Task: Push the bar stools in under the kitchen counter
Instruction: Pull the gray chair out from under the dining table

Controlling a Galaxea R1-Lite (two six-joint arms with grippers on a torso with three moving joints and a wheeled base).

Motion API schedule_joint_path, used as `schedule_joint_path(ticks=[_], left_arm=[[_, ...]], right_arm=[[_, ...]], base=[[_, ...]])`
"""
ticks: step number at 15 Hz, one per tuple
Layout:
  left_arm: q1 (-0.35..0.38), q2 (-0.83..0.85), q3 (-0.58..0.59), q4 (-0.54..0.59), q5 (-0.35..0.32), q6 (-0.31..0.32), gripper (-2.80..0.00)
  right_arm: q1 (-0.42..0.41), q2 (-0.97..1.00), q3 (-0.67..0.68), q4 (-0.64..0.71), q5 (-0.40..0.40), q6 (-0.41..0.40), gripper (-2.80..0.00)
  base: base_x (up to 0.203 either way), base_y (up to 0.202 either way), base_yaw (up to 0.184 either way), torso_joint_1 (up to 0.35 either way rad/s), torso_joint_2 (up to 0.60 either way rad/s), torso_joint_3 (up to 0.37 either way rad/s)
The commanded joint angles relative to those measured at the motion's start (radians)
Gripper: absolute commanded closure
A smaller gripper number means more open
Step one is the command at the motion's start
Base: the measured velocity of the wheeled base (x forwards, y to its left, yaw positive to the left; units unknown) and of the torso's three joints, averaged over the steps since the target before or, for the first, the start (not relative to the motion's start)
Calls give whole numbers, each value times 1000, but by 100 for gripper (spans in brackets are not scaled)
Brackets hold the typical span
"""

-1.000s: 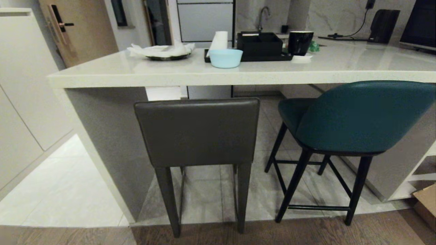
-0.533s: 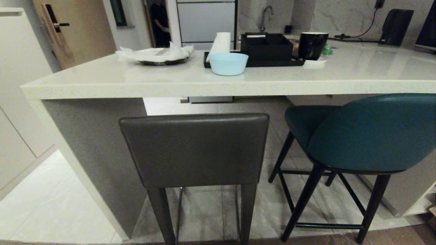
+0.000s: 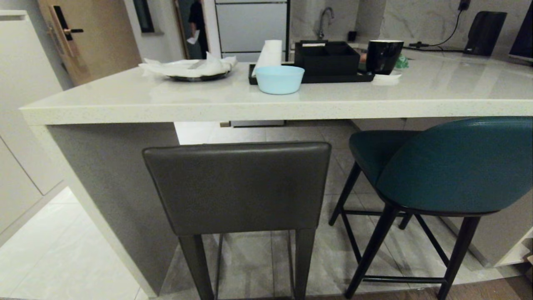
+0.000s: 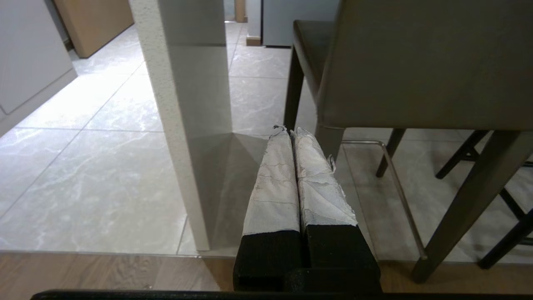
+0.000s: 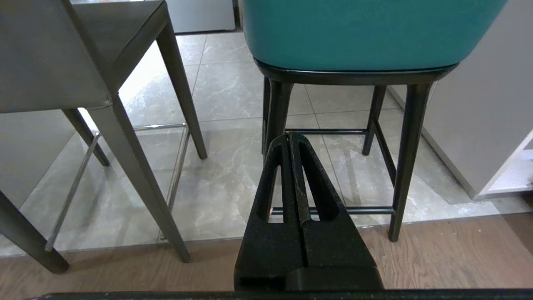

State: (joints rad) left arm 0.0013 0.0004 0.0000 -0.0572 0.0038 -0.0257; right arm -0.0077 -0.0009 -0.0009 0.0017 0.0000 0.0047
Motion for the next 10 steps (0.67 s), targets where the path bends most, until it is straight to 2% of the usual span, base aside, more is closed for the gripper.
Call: schedule_joint_path(ticks=[1, 6, 10], left_arm=[[0, -2, 18, -1, 1, 0, 0], [0, -2, 18, -1, 1, 0, 0], [0, -2, 18, -1, 1, 0, 0]], right_arm=[[0, 1, 1, 0, 0, 0, 0], [0, 1, -1, 0, 0, 0, 0], [0, 1, 1, 0, 0, 0, 0]], base=[[-6, 69, 0, 6, 2, 2], [-1, 153, -2, -1, 4, 3], [0, 0, 0, 0, 0, 0]])
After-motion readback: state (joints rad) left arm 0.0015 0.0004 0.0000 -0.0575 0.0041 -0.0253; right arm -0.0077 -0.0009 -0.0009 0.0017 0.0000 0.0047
